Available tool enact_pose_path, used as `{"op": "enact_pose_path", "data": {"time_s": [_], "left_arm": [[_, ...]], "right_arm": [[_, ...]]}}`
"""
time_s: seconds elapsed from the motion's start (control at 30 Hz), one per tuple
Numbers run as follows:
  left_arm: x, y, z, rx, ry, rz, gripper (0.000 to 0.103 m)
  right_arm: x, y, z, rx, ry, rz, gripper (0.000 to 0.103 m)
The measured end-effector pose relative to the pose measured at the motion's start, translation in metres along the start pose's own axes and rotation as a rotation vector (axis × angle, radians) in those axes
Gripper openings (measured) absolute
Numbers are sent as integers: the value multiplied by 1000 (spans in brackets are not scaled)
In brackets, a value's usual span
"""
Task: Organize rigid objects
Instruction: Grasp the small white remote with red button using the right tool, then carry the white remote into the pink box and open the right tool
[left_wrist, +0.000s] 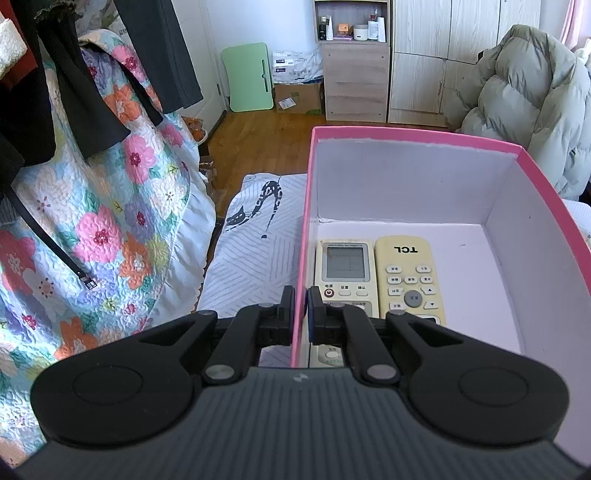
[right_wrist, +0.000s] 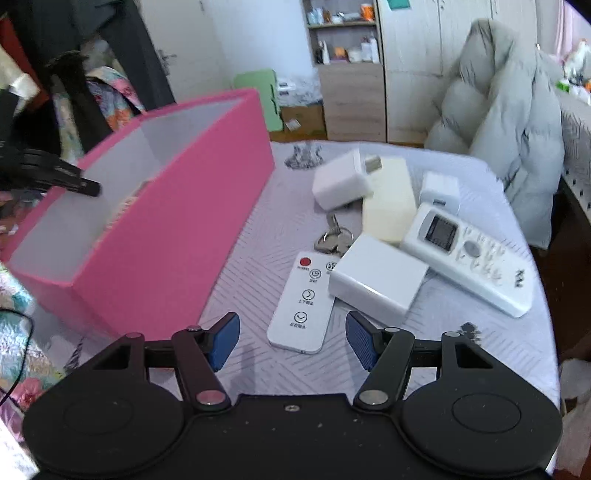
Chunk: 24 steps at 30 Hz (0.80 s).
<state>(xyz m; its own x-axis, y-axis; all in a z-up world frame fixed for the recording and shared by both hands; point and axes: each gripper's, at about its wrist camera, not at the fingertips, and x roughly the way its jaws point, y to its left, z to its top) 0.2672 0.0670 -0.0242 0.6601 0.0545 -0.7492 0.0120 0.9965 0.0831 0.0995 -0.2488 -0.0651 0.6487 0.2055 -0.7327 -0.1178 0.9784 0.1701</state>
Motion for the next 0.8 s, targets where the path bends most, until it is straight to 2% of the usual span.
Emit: {"op": "enact_pose_path", "data": {"time_s": [0.1, 0.17, 0.23, 0.33, 0.37, 0.4, 0.47, 0.63, 0.67, 0.73, 0.8], "left_arm": [[0, -1, 0, 0, 1, 1, 6], [0, -1, 0, 0, 1, 0, 6], [0, -1, 0, 1, 2, 1, 6], [0, 0, 0, 1, 4, 0, 6], [0, 0, 0, 2, 3, 1, 6], [0, 0, 0, 4, 2, 2, 6], [0, 0, 0, 9, 2, 8, 6], [1, 0, 1, 8, 3, 6, 6], [1, 1, 1, 7, 4, 6, 7], [1, 1, 1, 5, 5, 5, 7], [0, 2, 0, 10, 5, 5, 7]], "right_arm": [[17, 4, 0, 1, 10, -29, 66], [21, 9, -2, -24, -5, -54, 47], [19, 15, -5, -69, -4, -73, 47], [10, 17, -10, -53, 22, 37, 47], [8, 17, -12, -42, 37, 40, 47], [7, 19, -13, -59, 38, 28, 47], [7, 24, -14, -97, 39, -8, 55], [18, 28, -11, -141, 21, -48, 62], [20, 27, -10, -158, 9, -52, 61], [20, 30, -11, -170, -8, -17, 44], [17, 26, -11, -156, -3, 23, 44]]}}
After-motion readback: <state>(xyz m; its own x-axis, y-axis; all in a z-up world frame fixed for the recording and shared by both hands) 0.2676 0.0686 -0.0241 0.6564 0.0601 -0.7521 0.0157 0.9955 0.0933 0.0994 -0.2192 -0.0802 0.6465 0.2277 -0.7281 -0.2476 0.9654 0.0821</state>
